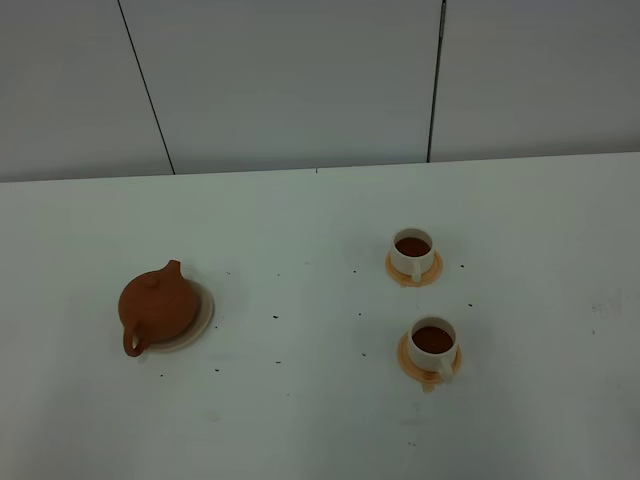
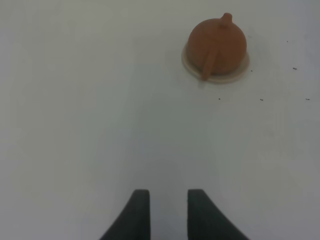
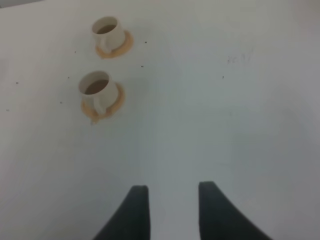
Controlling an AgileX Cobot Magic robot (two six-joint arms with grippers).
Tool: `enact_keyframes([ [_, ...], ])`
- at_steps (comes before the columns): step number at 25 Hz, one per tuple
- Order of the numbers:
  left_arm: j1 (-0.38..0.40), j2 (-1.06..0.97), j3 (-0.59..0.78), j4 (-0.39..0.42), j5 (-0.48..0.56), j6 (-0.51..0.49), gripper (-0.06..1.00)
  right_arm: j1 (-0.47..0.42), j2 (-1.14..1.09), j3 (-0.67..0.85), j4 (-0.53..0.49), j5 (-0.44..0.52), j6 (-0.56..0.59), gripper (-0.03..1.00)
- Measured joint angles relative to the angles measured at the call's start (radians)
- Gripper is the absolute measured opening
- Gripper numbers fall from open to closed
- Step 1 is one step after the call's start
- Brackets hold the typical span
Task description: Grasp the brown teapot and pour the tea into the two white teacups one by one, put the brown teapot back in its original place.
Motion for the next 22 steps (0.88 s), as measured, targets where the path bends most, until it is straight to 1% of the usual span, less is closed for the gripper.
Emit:
enact_keyframes([
  [22,0.000,0.000,0.000,0.000,-0.001,0.001,0.25,0.000,0.000,0.000,0.000,0.000,0.001,0.24],
])
